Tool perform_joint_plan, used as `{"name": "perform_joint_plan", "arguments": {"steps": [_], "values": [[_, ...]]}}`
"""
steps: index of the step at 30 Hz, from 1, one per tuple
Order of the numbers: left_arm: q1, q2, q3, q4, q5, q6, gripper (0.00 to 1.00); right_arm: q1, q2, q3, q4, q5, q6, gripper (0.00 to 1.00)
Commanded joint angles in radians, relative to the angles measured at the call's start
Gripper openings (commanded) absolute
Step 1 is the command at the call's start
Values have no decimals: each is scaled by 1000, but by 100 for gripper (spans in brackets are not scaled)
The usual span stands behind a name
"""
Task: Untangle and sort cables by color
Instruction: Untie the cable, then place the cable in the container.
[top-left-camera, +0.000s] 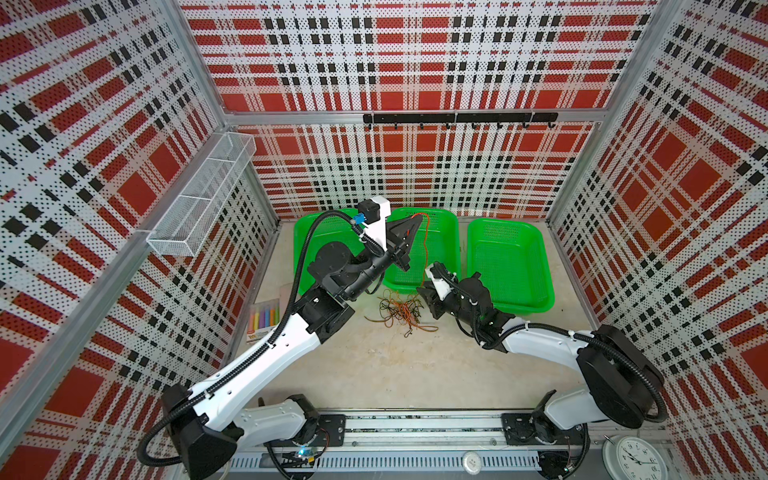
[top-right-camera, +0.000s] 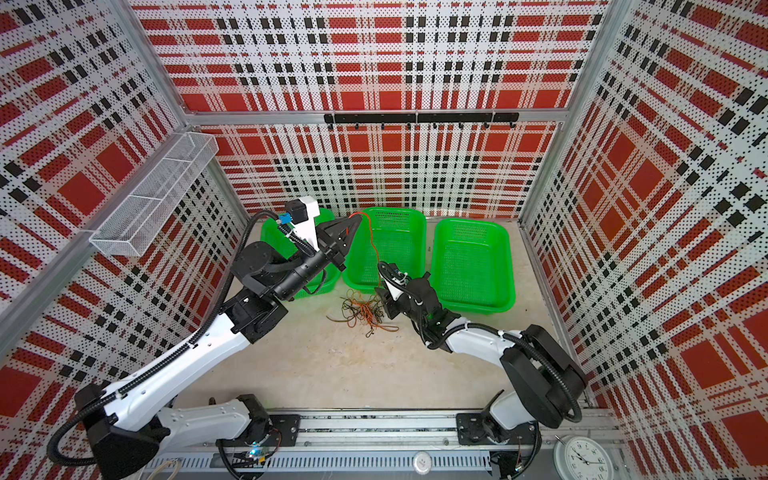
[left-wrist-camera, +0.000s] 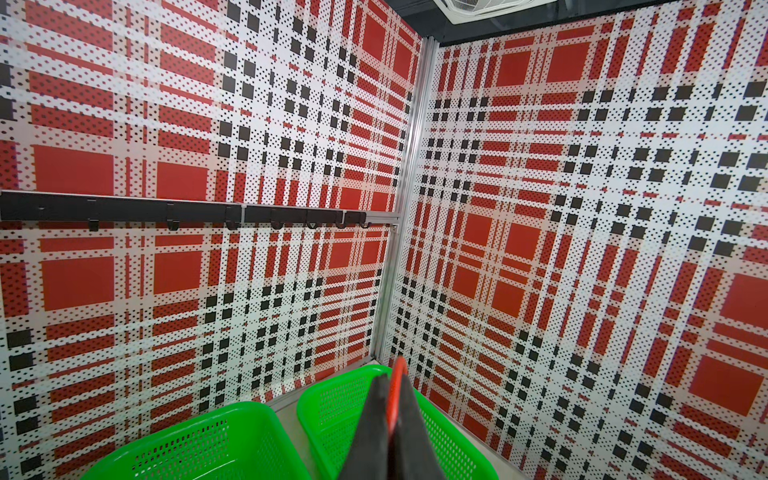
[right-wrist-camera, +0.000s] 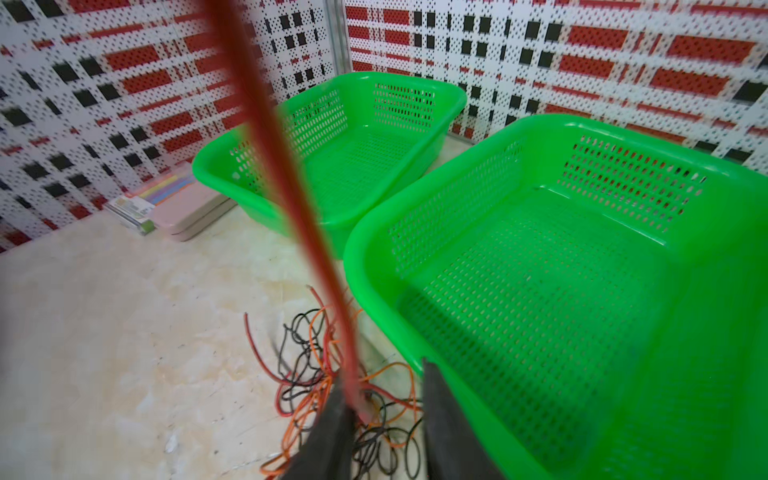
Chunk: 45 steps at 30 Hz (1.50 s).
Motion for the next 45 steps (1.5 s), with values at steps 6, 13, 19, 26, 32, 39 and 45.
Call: {"name": "perform_joint_plan", "arguments": {"steps": [6,13,19,26,32,39,45], "values": [[49,-94,-60,-18,-3,-13,0,6,-141,57,-72,127,19,0],[79,-149,-173,-16,-23,-38,0,6,-232,138,-216,108,17,0],[93,-180,-262,-6,-43,-53,0,6,-255,210,-323,111,-15,0],[107,-201,-339,34,-51,-78,0,6,-293,274,-396,129,-65,0],[114,-187,-361,43,-30,-90,0,-37,-300,346,-524,159,-63,0],[115,-105,-388,118,32,-141,8,-148,-355,399,-593,136,9,0],[114,9,-366,186,104,-185,37,-186,-391,467,-635,135,-25,0]]}}
